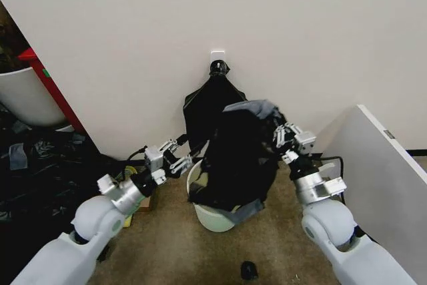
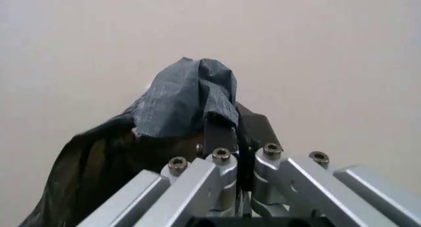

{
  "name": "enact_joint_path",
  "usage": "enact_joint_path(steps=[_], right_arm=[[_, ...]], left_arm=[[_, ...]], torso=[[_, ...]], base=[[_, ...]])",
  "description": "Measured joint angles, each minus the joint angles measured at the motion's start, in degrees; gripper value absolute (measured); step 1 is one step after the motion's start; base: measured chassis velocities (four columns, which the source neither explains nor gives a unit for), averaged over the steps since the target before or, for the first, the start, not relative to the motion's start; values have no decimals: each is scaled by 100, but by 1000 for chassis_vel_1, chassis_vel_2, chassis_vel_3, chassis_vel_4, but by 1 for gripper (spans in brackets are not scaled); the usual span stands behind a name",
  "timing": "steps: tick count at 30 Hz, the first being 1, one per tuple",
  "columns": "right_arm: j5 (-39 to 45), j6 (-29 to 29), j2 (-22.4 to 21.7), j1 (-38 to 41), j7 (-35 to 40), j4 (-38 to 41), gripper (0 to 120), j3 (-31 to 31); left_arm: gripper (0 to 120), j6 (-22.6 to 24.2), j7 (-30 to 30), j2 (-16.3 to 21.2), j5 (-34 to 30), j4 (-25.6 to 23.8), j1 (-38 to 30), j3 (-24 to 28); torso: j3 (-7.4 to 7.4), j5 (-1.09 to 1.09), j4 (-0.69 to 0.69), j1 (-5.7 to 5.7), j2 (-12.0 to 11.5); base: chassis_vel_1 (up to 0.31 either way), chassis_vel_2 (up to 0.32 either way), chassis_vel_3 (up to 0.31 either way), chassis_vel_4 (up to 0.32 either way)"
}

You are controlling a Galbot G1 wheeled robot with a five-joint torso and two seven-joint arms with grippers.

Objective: Place the garbage bag over the trash bin.

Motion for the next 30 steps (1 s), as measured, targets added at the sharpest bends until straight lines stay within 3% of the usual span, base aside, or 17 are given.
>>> enact_joint_path(steps=[2, 4, 9, 16, 19, 24, 30], right_arm=[[-9, -8, 13, -2, 14, 21, 0, 23], [-20, -35, 69, 27, 76, 71, 0, 79], [-19, -52, 160, 142, 152, 101, 0, 102], [29, -74, 171, 344, 198, 108, 0, 72], [43, -86, 150, 437, 202, 76, 0, 49], [48, -90, 112, 550, 200, -24, 0, -33], [124, -98, 118, 752, 146, -157, 0, -149]], left_arm=[[71, 34, 195, -19, -101, -15, 64, -1], [82, 112, 636, -78, -250, -60, 286, 25], [98, 161, 411, -175, -326, -236, 696, 201], [100, 356, -486, -5, -1145, -413, 1361, 506], [100, 435, -382, 131, -1419, -329, 1580, 780], [100, 485, -229, 232, -1303, -109, 1507, 1132], [100, 627, -515, 187, -1821, 185, 1185, 1766]], torso=[[0, -1, -1, 0, 0], [0, 0, -2, 0, 0], [0, 0, 0, 0, 0], [0, -1, 0, 0, 0], [0, 0, 1, 0, 0], [0, -1, -2, 0, 0], [0, 0, -1, 0, 0]], base=[[0, 0, 0, 0], [0, 0, 0, 0], [0, 0, 0, 0], [0, 0, 0, 0], [0, 0, 0, 0], [0, 0, 0, 0], [0, 0, 0, 0]])
